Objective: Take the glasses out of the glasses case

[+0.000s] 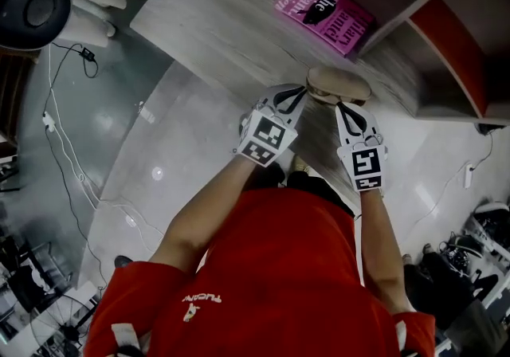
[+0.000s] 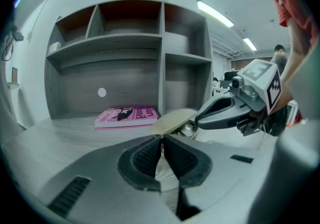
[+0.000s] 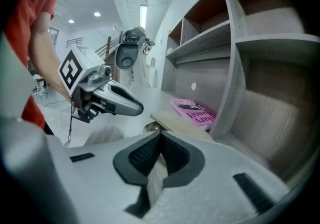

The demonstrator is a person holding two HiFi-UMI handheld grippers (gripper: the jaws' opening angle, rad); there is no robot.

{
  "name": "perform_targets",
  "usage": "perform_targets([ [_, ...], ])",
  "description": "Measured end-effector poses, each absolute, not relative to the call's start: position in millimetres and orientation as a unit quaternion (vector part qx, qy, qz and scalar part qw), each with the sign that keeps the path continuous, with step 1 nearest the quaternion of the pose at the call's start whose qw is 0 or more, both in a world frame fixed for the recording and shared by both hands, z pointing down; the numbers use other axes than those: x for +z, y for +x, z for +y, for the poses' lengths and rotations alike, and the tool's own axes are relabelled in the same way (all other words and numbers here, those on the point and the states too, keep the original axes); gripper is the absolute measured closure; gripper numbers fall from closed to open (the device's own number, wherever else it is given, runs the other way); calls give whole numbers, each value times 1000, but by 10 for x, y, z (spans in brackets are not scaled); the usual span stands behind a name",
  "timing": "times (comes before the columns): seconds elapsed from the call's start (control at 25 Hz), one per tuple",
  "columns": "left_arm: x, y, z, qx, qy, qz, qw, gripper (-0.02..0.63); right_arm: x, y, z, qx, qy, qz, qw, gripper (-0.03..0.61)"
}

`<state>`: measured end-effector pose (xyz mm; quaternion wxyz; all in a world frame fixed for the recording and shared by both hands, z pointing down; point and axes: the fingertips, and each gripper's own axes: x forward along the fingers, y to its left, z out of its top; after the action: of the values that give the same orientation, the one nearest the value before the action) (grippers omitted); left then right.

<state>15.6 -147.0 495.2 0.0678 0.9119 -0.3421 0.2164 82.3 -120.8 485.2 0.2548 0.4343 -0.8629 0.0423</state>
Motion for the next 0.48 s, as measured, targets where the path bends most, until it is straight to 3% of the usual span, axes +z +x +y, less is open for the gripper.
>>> perform_targets([
  [0.2, 5045, 180, -1496, 241, 908, -333, 84, 598, 4907, 827, -1218, 49, 438, -859, 262, 574],
  [0.32, 5098, 224, -1497, 248, 910, -321, 90, 523, 4943, 846, -1259, 52, 440, -857, 265, 574],
  [0.48, 5148, 298, -1448, 270, 913, -295, 78, 503, 4981, 857, -1305, 57, 439, -855, 271, 572],
])
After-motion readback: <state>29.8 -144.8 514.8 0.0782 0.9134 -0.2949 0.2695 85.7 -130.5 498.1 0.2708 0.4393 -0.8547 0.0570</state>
